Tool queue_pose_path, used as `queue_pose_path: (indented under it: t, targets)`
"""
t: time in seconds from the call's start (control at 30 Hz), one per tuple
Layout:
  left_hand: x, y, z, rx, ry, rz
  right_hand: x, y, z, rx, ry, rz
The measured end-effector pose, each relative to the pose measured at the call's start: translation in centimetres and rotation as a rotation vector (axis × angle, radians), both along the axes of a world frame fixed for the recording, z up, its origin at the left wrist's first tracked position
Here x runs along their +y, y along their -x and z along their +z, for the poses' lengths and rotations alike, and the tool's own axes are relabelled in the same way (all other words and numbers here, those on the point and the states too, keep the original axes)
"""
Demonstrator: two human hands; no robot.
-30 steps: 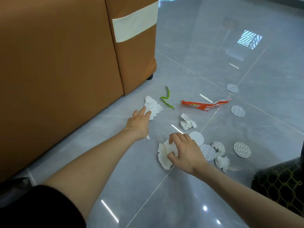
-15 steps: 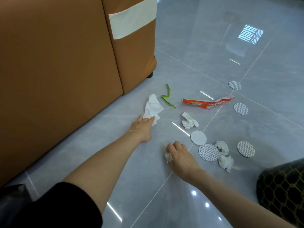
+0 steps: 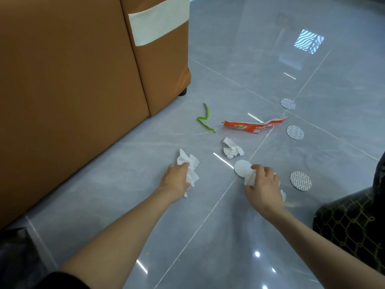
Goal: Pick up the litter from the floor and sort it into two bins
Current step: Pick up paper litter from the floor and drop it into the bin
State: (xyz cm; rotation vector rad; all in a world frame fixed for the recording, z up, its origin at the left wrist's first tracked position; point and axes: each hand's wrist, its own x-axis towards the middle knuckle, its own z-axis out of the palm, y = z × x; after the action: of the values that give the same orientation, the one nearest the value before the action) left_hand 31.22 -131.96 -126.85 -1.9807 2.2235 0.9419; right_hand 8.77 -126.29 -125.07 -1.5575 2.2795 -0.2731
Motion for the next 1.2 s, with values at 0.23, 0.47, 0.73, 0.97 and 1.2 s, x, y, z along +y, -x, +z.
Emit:
queue_pose_path:
  t: [0.23, 0.47, 0.73, 0.97, 1.2]
  targets:
    - [2.4, 0.0, 0.0, 0.104, 0.125, 0.083, 1.1, 1.0, -1.2, 0.124, -0.208, 0.042]
    - [4.9, -1.3, 0.1, 0.102, 0.122, 0.155, 1.8, 0.0, -0.7, -0.030, -0.231, -0.048]
    - [8.5, -2.6, 4.5, 0.269, 0.221, 0.374, 2.1, -3.5, 3.8, -0.194, -0.206, 0.075]
    - [10.9, -6.8, 13.4, 0.358, 0.392, 0.541, 1.2, -9.6, 13.0, -0.375, -0.149, 0.379]
    - [16.3, -14.6, 23.2, 0.345, 0.512, 0.663, 2.1, -19.0, 24.4, -0.557, -0.163, 0.673]
